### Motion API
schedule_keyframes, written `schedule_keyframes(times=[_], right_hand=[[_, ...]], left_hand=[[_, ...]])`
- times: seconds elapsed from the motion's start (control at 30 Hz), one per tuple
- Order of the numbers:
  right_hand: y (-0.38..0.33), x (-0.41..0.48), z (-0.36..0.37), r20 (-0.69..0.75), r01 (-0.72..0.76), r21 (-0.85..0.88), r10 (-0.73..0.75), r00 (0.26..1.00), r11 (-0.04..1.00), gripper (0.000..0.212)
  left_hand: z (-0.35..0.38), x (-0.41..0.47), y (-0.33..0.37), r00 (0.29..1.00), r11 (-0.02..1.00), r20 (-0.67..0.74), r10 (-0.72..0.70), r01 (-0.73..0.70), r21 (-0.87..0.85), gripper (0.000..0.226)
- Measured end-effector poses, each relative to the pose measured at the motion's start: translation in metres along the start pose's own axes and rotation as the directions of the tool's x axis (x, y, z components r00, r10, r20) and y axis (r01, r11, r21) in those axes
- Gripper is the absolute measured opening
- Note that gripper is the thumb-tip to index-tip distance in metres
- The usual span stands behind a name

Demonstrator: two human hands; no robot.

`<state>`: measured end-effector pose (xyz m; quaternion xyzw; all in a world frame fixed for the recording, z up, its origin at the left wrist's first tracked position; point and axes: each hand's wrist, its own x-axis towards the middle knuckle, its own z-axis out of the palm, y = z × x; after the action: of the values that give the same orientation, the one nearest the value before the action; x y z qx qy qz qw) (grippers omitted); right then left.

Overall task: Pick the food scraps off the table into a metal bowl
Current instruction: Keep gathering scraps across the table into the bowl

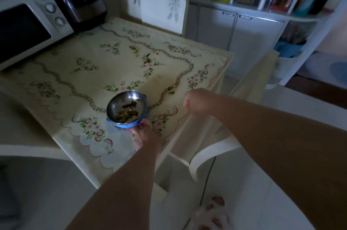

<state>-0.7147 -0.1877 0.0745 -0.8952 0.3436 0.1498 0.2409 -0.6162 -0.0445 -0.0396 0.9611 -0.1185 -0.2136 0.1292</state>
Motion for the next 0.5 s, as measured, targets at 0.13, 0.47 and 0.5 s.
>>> schedule_keyframes(times=[0.13,0.47,0.5], right_hand=[[0.028,0.034,-0.018,0.079,0.066,-0.184,-0.052,0.996,0.981,0.033],[0.077,0.144,-0.083,0.275,0.26,-0.408,-0.154,0.949,0.875,0.037],[0.084,0.154,-0.087,0.286,0.271,-0.414,-0.159,0.945,0.869,0.037]], left_hand=[[0.017,0.022,0.036,0.992,0.977,-0.035,0.122,-0.115,0.177,0.061],[0.033,0.087,0.139,0.99,0.976,-0.131,0.051,-0.021,0.219,0.077],[0.033,0.09,0.146,0.991,0.98,-0.129,0.025,0.001,0.2,0.074]])
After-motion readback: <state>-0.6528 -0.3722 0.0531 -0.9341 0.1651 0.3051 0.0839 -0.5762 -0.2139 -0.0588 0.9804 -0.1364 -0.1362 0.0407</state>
